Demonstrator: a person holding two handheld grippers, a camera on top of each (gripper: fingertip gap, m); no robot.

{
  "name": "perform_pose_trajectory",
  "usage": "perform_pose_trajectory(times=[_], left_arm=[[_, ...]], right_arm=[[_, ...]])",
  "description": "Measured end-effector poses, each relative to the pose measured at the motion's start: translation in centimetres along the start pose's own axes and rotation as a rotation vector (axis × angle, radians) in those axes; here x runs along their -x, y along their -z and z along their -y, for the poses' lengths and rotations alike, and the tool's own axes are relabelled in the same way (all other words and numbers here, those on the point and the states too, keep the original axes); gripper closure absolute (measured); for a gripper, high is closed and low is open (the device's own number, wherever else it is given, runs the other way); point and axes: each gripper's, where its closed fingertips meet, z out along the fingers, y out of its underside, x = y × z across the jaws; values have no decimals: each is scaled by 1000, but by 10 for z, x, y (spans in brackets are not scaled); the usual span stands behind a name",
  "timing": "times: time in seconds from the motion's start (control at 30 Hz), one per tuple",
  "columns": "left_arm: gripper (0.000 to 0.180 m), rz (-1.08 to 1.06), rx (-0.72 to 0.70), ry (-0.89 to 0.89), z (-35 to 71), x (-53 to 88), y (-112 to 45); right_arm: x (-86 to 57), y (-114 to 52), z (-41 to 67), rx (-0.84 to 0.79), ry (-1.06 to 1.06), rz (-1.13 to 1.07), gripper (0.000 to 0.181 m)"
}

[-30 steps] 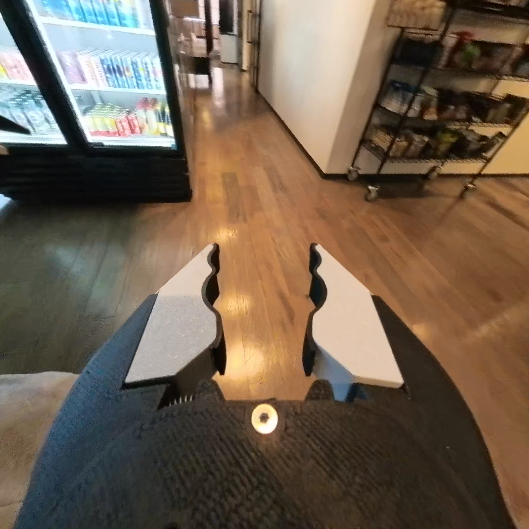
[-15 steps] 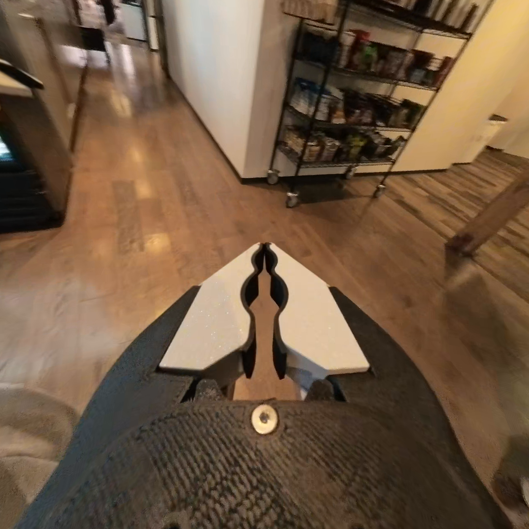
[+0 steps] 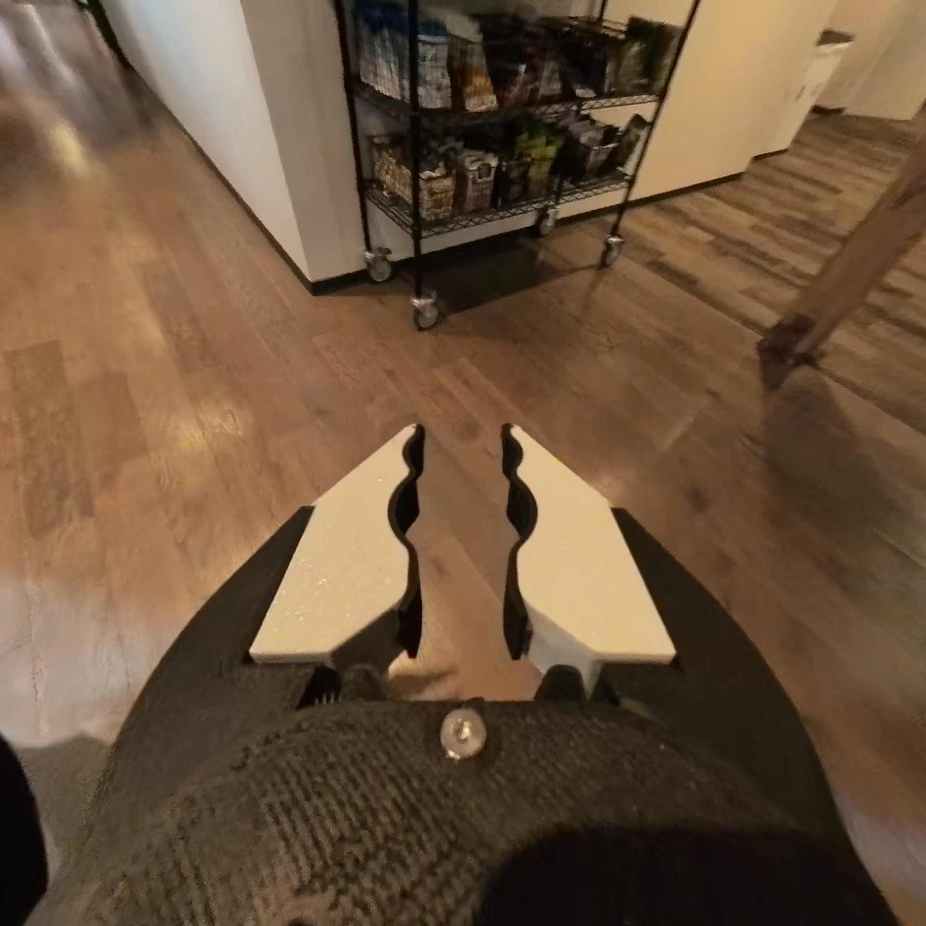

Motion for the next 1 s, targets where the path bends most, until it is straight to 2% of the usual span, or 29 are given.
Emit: perform_pose_trajectory(times=[0.13, 0.27, 0.4, 0.6, 0.77, 1.0], left_arm=[[140, 154, 24, 15, 20, 113, -69], [126, 257, 49, 49, 36, 209, -124], [119, 325, 32, 112, 40, 304, -191], [120, 264, 26, 108, 57, 431, -332], [123, 171, 37, 121, 97, 533, -467], [129, 127, 36, 84, 159, 633, -612]], right_arm=[[-32, -161, 79, -33, -47, 139, 121], [-50, -275, 164, -59, 68, 159, 108], [-63, -371, 216, -116, 128, 211, 105], [-132, -521, 257, -68, 188, 179, 104], [-213, -620, 266, 34, 67, 112, 114], [-294, -711, 278, 34, -56, 30, 124]])
